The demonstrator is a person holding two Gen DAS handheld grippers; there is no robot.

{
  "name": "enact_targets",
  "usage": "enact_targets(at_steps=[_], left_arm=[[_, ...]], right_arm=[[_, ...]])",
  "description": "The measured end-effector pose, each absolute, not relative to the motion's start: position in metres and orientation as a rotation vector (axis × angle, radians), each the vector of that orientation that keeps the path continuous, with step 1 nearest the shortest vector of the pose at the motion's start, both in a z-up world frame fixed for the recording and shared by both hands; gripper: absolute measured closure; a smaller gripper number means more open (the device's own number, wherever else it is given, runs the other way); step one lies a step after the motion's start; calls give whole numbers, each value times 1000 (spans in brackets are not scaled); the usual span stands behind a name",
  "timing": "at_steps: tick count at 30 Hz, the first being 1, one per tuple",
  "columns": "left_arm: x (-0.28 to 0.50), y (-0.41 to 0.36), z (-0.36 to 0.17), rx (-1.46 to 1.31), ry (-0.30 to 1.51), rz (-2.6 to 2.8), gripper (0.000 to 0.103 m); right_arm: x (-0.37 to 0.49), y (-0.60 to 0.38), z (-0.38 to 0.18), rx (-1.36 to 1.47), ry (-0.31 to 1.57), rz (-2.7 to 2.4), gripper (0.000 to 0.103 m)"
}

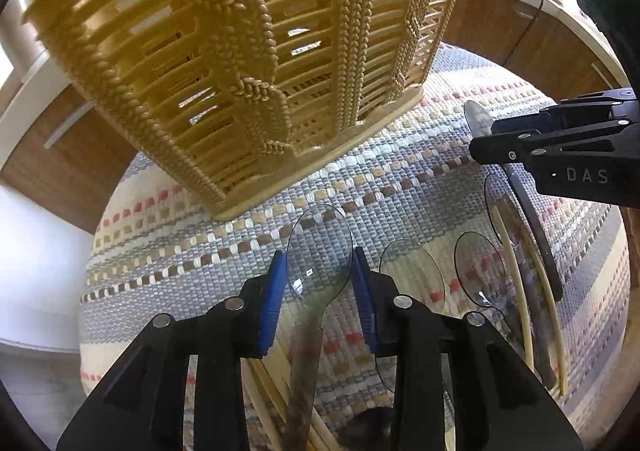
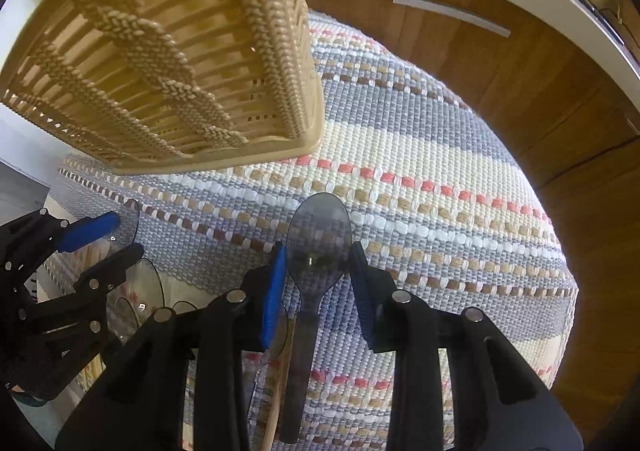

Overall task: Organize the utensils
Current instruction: 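Lift both clear spoons and carry them over the beige basket with both tools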

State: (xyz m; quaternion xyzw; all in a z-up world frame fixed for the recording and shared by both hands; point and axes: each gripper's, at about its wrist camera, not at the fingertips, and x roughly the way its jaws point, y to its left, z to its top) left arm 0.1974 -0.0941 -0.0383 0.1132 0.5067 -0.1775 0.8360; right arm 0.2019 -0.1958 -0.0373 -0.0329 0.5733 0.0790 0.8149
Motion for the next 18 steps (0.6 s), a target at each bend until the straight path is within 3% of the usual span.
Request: enact_targets(at_steps=[18], left_arm=[[118,-33,120,-79,517,-453,72]], right_arm=[[102,-220,85,-7,760,372,74]])
